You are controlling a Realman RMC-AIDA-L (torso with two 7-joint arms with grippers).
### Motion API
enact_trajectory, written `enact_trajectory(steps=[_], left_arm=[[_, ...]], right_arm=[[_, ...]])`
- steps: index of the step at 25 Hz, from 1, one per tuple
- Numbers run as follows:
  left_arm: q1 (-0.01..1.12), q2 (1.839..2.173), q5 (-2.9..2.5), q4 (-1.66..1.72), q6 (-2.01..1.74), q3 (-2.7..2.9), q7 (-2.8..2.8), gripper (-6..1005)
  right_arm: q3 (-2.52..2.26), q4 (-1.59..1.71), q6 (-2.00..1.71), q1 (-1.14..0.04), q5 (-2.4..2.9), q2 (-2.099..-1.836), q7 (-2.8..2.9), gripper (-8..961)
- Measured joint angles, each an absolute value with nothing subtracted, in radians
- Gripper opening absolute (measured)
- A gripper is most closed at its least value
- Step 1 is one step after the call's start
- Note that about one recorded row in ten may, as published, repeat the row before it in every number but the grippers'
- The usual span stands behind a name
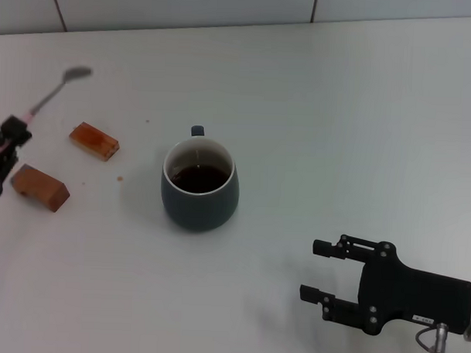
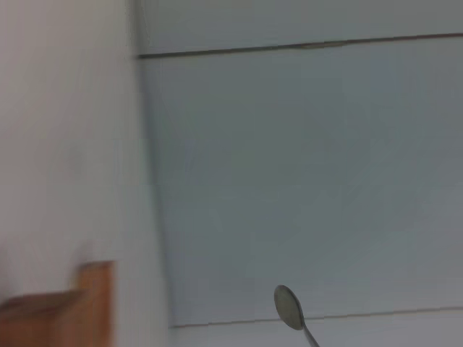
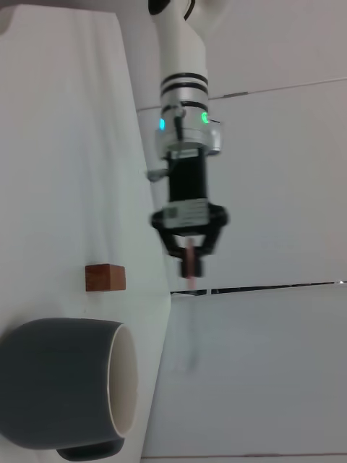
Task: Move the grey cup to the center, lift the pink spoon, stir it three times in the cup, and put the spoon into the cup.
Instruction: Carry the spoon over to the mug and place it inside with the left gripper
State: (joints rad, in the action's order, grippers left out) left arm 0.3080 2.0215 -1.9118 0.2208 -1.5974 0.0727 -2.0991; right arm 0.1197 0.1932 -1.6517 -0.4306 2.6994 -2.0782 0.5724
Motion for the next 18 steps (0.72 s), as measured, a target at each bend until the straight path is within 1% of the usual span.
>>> enact_trajectory(steps=[3, 6, 8, 12, 14, 18], left_arm=[[0.344, 2.019, -1.875, 0.231, -1.676, 0.072, -2.045, 132], [0.404, 2.023, -1.857, 0.291, -1.792, 0.072, -1.997, 132], [0.444, 2.032, -1.85, 0.35, -1.873, 0.072, -1.96, 133], [0.533, 2.064, -1.833, 0.583, -1.996, 0.15, -1.895, 134], [0.546, 2.07, -1.82, 0.702, -1.997, 0.257, -1.871, 134], [0.534, 2.068, -1.79, 0.947, -1.953, 0.518, -1.826, 135]], right_arm=[[0.12, 0.193, -1.652, -0.43, 2.7, -2.079, 0.574, 676], [0.12, 0.192, -1.652, -0.427, 2.7, -2.079, 0.575, 676], [0.12, 0.192, -1.653, -0.423, 2.7, -2.08, 0.575, 676], [0.124, 0.191, -1.651, -0.414, 2.697, -2.08, 0.574, 676], [0.127, 0.188, -1.649, -0.409, 2.696, -2.081, 0.574, 676], [0.129, 0.182, -1.642, -0.395, 2.694, -2.081, 0.574, 676]])
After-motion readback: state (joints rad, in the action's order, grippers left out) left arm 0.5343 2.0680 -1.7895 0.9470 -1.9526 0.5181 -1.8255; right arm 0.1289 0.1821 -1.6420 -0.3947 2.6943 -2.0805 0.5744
